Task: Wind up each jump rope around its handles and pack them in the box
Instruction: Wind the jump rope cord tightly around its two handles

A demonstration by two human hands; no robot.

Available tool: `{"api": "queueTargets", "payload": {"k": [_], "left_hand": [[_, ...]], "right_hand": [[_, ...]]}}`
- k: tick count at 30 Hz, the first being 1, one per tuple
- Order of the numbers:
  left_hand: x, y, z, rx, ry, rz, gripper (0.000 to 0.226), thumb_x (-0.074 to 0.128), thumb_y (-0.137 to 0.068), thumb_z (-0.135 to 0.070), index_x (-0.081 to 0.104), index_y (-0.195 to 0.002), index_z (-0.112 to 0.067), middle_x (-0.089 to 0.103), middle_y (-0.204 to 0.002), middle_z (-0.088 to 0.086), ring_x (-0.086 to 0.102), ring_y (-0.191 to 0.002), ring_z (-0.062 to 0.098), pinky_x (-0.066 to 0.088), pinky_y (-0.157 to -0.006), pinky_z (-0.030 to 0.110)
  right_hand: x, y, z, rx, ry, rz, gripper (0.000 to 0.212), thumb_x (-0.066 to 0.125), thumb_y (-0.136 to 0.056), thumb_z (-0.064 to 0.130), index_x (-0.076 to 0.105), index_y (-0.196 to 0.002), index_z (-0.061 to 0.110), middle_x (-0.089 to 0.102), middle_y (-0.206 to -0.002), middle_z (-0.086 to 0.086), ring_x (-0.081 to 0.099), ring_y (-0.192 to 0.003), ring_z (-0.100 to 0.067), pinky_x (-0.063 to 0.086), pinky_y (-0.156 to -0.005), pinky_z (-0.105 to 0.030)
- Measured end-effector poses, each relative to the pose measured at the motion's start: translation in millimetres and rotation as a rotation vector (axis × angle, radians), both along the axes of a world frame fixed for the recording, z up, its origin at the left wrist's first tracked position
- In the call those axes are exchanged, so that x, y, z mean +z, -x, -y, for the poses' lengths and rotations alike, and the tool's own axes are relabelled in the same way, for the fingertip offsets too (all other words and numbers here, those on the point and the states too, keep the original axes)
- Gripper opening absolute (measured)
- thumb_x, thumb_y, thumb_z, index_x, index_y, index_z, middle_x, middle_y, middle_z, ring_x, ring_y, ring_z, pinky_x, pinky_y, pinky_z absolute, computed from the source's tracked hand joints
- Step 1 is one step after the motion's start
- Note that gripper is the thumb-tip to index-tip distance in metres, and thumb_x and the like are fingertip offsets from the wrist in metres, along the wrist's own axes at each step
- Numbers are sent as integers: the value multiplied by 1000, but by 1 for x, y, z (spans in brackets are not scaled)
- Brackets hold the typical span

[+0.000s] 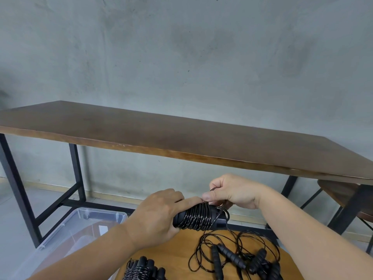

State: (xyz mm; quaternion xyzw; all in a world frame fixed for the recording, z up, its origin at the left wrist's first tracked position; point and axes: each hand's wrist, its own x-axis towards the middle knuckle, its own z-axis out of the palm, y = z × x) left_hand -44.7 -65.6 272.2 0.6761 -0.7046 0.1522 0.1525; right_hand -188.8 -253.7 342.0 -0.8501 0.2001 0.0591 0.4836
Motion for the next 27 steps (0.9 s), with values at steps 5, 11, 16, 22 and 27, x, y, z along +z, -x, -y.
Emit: {"api": "queueTargets", "payload": {"k": [5,11,16,22,27], "left_hand": [[-7,1,3,-2,15,26,89,77,-70,-35,32,-147,-35,58,-87,-12,54,-76,8,49,-64,21],[0,16,8,136,-46,-3,90,64,-84,-40,10,-156,-31,58,-106,-8,53,-97,12,40,-82,21],[11,35,9,285,-312,11,96,45,-75,-86,28,-146,-25,52,-120,-6,47,-110,16,35,-101,31],[23,47,26,339,-562,-309,94,51,-69,-89,38,-133,-21,50,-102,-8,52,-97,17,42,-82,32],[24,41,31,329,-647,-526,87,52,-73,-85,40,-130,-20,53,-99,-8,55,-96,15,44,-78,31]], "right_hand": [[-17,1,-9,-112,-45,40,27,67,-91,36,57,-77,15,63,-67,5,61,-69,-12,52,-70,-26],[-34,-6,-21,-295,-24,130,40,60,-95,40,64,-99,1,72,-98,-11,71,-91,-32,58,-87,-46],[-41,-10,-18,-368,113,100,31,59,-87,41,59,-80,10,63,-82,-14,62,-71,-26,52,-68,-42],[-51,-17,-30,-346,164,48,30,54,-94,32,54,-72,12,51,-71,-7,51,-66,-20,39,-59,-30],[-55,-18,-30,-377,201,57,24,54,-91,31,59,-77,11,51,-75,-10,51,-69,-22,39,-62,-33]]}}
